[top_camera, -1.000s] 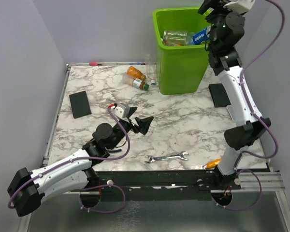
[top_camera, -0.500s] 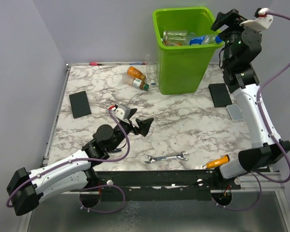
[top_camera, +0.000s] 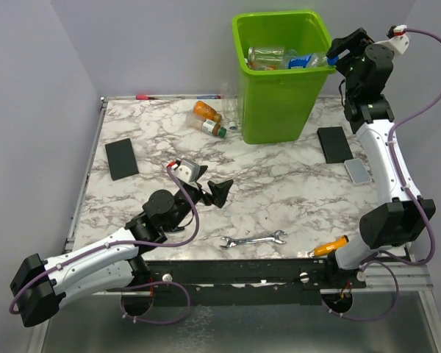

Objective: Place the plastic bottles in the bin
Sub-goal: Place the plastic bottle in the trash bin.

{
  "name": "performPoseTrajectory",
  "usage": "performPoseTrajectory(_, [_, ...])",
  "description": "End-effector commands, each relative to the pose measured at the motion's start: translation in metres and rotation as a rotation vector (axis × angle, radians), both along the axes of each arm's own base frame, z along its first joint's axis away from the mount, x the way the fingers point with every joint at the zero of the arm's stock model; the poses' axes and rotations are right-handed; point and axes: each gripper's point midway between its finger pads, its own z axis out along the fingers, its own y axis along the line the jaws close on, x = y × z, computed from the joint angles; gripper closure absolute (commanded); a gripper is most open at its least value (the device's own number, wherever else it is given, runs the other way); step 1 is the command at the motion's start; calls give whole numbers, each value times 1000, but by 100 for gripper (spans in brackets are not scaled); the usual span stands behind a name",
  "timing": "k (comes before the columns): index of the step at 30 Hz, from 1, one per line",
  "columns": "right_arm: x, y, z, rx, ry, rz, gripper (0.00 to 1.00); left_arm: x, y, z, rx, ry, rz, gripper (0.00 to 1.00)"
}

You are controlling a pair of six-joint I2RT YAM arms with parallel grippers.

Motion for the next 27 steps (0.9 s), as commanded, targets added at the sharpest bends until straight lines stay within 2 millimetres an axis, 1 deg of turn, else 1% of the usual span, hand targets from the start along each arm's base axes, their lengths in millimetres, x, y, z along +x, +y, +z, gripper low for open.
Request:
performPoseTrajectory(1, [11, 10, -25, 27, 47, 50, 25, 2, 1, 10, 2, -13, 17, 1])
performPoseTrajectory(4, [14, 11, -33, 28, 66, 58, 29, 2, 1, 10, 3, -13, 16, 1])
performPoseTrajectory(7, [15, 13, -41, 32, 78, 67, 36, 1, -1, 10, 3, -10, 9, 1])
performPoseTrajectory(10, [16, 16, -47, 37, 85, 79, 46, 1, -2, 9, 5, -7, 6, 1])
performPoseTrajectory(16, [17, 18, -49, 37, 85, 94, 61, 2, -3, 7, 11, -4, 5, 1])
performPoseTrajectory(18, [16, 19, -47, 34, 81, 99, 67, 2, -3, 6, 13, -2, 4, 1])
performPoseTrajectory(23, [13, 23, -36, 17, 46, 124, 81, 2, -3, 5, 16, 0, 5, 1])
performPoseTrajectory(24, [13, 24, -26, 11, 13, 132, 83, 2, -3, 6, 16, -1, 6, 1])
performPoseTrajectory(27, [12, 29, -14, -10, -32, 160, 93, 3, -4, 5, 17, 0, 5, 1])
